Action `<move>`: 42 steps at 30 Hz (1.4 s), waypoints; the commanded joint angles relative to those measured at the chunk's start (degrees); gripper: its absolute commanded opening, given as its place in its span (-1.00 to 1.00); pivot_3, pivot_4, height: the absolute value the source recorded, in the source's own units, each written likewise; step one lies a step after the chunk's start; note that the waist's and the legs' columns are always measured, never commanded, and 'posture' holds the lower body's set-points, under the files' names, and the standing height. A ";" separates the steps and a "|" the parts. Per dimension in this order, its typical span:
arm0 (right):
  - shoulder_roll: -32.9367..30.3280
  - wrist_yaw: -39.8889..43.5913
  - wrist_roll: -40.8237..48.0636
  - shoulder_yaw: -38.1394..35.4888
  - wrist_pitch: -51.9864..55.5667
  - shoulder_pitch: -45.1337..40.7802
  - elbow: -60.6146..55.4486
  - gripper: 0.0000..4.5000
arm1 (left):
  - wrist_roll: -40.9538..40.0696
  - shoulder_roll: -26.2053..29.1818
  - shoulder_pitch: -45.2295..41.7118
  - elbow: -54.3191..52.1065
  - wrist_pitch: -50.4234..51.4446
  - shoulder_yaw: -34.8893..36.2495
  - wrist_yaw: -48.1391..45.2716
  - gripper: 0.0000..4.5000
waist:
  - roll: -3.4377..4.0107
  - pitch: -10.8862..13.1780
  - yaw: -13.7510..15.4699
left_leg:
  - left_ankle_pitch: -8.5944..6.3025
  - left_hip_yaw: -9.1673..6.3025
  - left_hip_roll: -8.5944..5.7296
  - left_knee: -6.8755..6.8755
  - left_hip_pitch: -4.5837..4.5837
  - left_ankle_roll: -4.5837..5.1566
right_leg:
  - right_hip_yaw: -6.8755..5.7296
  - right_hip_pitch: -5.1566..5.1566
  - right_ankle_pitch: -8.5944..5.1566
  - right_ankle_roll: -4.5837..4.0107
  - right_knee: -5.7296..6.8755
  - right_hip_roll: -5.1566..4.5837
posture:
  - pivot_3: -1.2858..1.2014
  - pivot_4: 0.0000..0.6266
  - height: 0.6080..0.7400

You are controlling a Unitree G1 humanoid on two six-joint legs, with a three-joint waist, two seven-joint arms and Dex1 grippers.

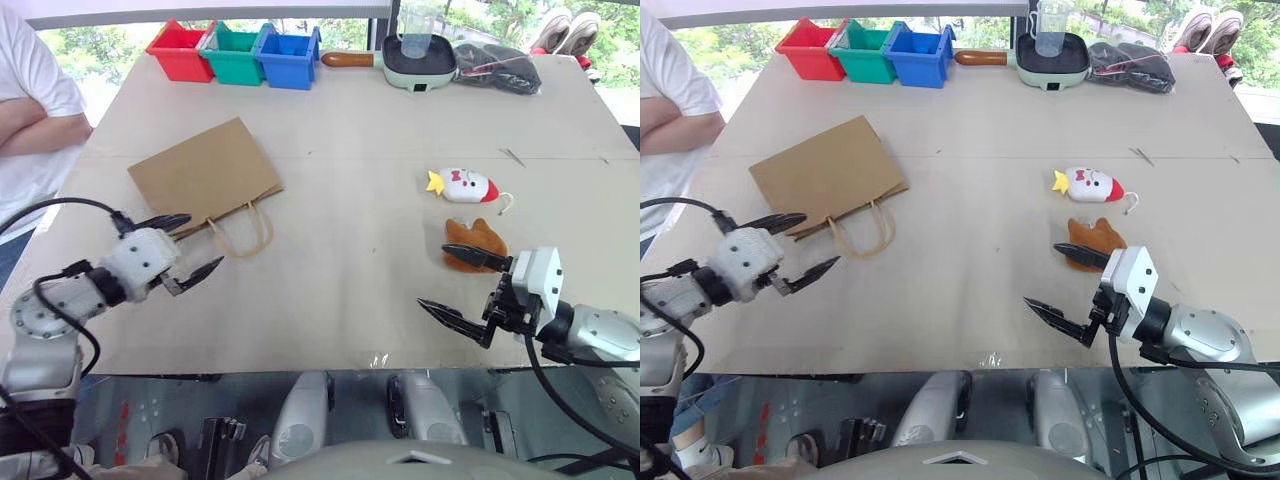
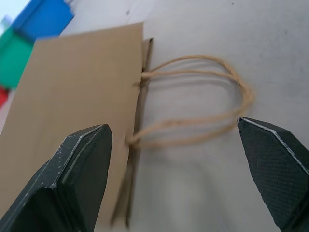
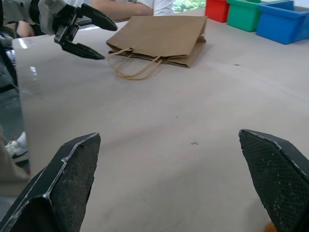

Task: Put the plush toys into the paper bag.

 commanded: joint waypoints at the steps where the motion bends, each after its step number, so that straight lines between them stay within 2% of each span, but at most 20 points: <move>1: 0.12 -0.56 -0.18 -0.97 -1.66 0.57 -1.16 1.00 | 4.24 0.59 -2.69 3.37 -5.70 -2.21 2.83 0.98 | 0.00 0.00 -0.27 | 0.00 0.00 0.00 -0.01 0.02 0.00 | 0.00 0.00 0.00 0.00 0.03 0.01 | 0.03 -0.52 1.00; 2: 0.24 -0.84 -0.39 -0.84 -1.71 0.70 -1.36 1.00 | 4.93 0.37 -3.65 4.47 -6.84 -3.18 3.26 0.98 | 0.00 0.00 -0.29 | 0.00 0.01 0.00 -0.02 0.02 0.00 | 0.00 -0.01 0.00 0.00 0.05 0.03 | 0.03 -0.52 1.00; 3: 0.33 -1.23 -0.62 -0.68 -1.69 0.78 -1.66 1.00 | 4.83 0.28 -4.31 5.18 -7.25 -4.21 2.66 0.77 | 0.01 0.01 -0.23 | 0.00 0.02 0.00 -0.02 0.03 0.00 | 0.00 -0.01 0.00 0.00 0.08 0.03 | 0.03 -0.52 1.00; 5: 0.57 -2.25 -0.80 -0.23 -1.18 0.58 -2.51 1.00 | 3.68 -0.23 -5.34 6.16 -7.76 -5.43 1.82 0.49 | 0.01 0.00 -0.26 | 0.00 -0.01 -0.02 -0.01 0.03 0.00 | -0.02 -0.02 0.00 0.00 0.11 0.04 | 0.03 -0.52 1.00; 7: 0.77 -3.10 -0.86 0.16 -0.65 0.30 -3.11 1.00 | 1.41 -0.84 -5.97 6.50 -7.57 -5.99 0.75 0.09 | 0.01 0.00 -0.24 | 0.00 -0.01 0.00 -0.01 0.02 0.00 | -0.02 -0.02 0.01 0.00 0.13 0.02 | 0.03 -0.52 1.00; 8: 0.89 -3.61 -1.11 0.49 -0.41 0.06 -3.32 1.00 | -1.36 -1.76 -6.20 5.69 -5.97 -5.84 -0.25 -0.12 | 0.01 0.00 -0.24 | 0.00 -0.01 0.00 -0.01 0.02 0.00 | -0.02 -0.02 0.01 0.00 0.13 0.02 | 0.03 -0.52 1.00; 10: 1.28 -5.11 -1.39 1.43 0.60 -0.67 -4.00 1.00 | -9.99 -4.27 -6.28 1.69 1.72 -5.09 -2.51 -0.41 | 0.01 0.00 -0.21 | 0.00 -0.01 0.03 0.00 0.03 0.00 | -0.02 -0.02 0.01 0.00 0.16 0.01 | 0.03 -0.52 1.00; 12: 1.74 -6.70 -1.72 2.61 1.62 -1.79 -4.55 1.00 | -16.16 -6.08 -6.48 -2.32 7.77 -4.62 -3.43 -0.86 | 0.00 0.00 -0.24 | 0.00 -0.03 0.04 0.05 0.01 0.00 | -0.03 -0.02 0.01 0.00 0.21 -0.02 | 0.03 -0.52 1.00; 13: 2.26 -7.89 -1.47 3.42 2.94 -2.97 -4.42 1.00 | -18.88 -7.18 -6.77 -4.64 10.50 -4.58 -3.27 -1.00 | 0.00 0.00 -0.24 | 0.00 -0.04 0.04 0.07 0.01 0.00 | -0.03 -0.02 0.01 0.00 0.24 -0.03 | 0.03 -0.52 1.00; 16: 4.68 -11.15 -2.11 6.93 6.38 -8.97 -1.87 0.65 | -25.43 -11.18 -8.35 -12.53 18.67 -6.08 -0.85 -1.00 | 0.00 0.00 -0.23 | 0.00 -0.08 0.04 0.11 0.03 0.00 | -0.01 -0.01 0.01 0.01 0.33 -0.03 | 0.03 -0.52 1.00; 21: 9.03 -12.62 -7.11 14.79 6.45 -18.57 4.67 -0.50 | -33.60 -15.84 -10.84 -21.89 29.90 -8.52 1.99 -1.00 | 0.00 0.00 -0.48 | 0.00 -0.10 -0.05 0.15 0.06 0.00 | -0.01 -0.01 0.01 0.00 0.39 0.04 | 0.03 -0.52 1.00; 23: 12.05 -12.58 -9.32 17.92 5.51 -22.90 9.90 -0.91 | -36.16 -17.28 -11.79 -25.09 33.33 -9.62 2.64 -1.00 | 0.00 0.00 -0.49 | 0.01 -0.11 -0.08 0.15 0.05 0.00 | -0.03 -0.02 0.01 0.00 0.39 0.07 | 0.03 -0.52 1.00; 24: 14.03 -12.10 -11.02 20.12 4.24 -25.81 14.24 -0.98 | -37.17 -18.02 -12.45 -26.40 34.67 -10.28 2.88 -1.00 | 0.00 0.00 -0.50 | 0.01 -0.11 -0.08 0.14 0.04 0.00 | -0.02 -0.02 0.01 0.00 0.39 0.07 | 0.03 -0.52 1.00; 27: 17.11 -10.76 -14.13 23.07 1.31 -29.77 21.35 -0.98 | -38.41 -19.07 -13.35 -28.43 37.06 -10.95 3.33 -1.00 | 0.01 0.01 -0.58 | 0.01 -0.12 -0.10 0.14 0.06 -0.01 | -0.02 -0.02 0.02 -0.01 0.42 0.09 | 0.03 -0.52 1.00; 33: 28.73 -5.32 -18.21 28.84 -7.35 -39.95 47.51 -0.98 | -41.70 -21.57 -18.45 -30.56 41.07 -11.74 4.77 -1.00 | 0.03 0.02 -0.71 | 0.02 -0.12 -0.13 0.14 0.07 -0.02 | -0.03 -0.02 0.03 -0.02 0.41 0.10 | 0.03 -0.52 1.00; 39: 35.34 -4.96 -21.79 29.55 -12.13 -42.13 59.55 -0.98 | -41.71 -21.62 -21.81 -30.33 42.28 -7.13 10.53 -1.00 | 0.02 0.02 -1.02 | 0.02 -0.20 -0.14 0.09 0.02 -0.03 | -0.05 -0.06 0.03 -0.03 0.37 0.07 | 0.03 -0.52 1.00; 42: 38.08 -9.50 -24.73 29.05 -13.10 -42.27 62.62 -0.98 | -37.37 -21.93 -22.82 -29.95 40.43 -5.58 15.42 -1.00 | 0.02 0.01 -1.37 | 0.02 -0.25 -0.14 0.09 0.06 -0.03 | -0.05 -0.06 0.03 -0.03 0.42 0.09 | 0.03 -0.52 1.00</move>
